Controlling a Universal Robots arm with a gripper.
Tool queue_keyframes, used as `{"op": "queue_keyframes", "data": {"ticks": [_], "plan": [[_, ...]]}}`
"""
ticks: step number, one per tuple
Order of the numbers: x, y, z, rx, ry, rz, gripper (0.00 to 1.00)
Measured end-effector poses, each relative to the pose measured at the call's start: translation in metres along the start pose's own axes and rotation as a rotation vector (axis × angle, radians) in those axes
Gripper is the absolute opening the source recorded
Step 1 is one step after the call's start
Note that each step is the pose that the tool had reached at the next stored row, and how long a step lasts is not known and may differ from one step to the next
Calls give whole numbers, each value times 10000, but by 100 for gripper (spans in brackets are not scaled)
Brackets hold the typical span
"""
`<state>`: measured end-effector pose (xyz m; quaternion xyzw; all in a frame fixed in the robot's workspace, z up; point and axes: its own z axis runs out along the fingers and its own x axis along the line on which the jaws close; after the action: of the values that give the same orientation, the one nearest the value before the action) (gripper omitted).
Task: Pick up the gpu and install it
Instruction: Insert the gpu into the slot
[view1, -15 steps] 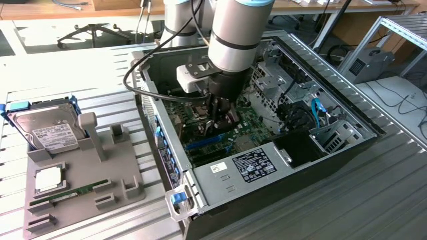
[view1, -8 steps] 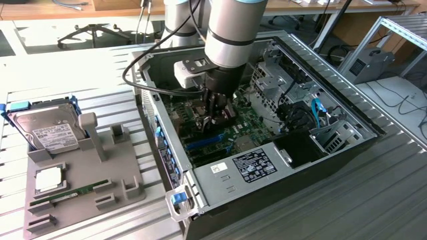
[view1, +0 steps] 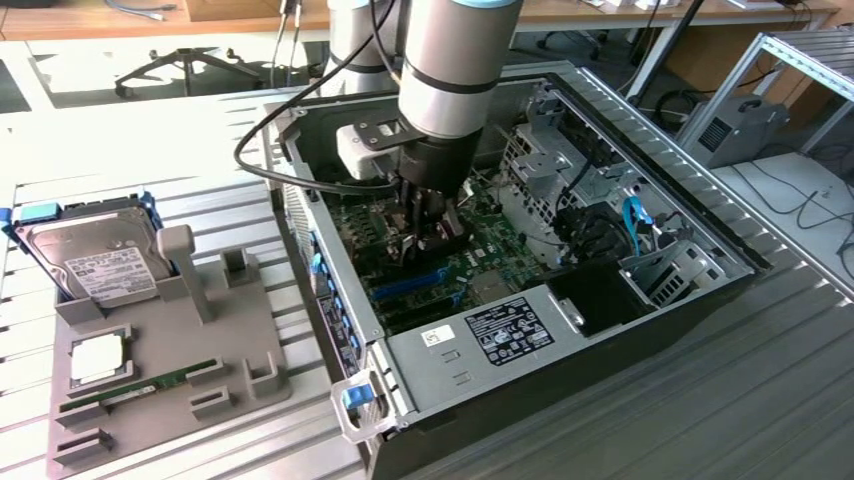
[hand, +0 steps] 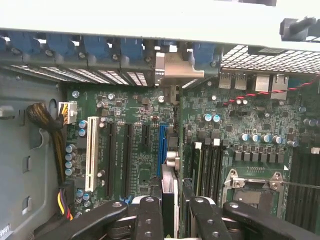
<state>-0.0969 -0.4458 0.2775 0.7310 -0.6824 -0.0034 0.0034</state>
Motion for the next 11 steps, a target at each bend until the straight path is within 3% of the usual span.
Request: {"op": "queue_keyframes", "data": {"ticks": [1,4,5,7,11], "plan": [[0,0,3,-2,47,2,26],[1,0,11,-19,277,11,26],[1,0,13,-22,320,12,26],[1,0,14,-25,331,29,26],[0,0,29,-24,259,360,26]]}}
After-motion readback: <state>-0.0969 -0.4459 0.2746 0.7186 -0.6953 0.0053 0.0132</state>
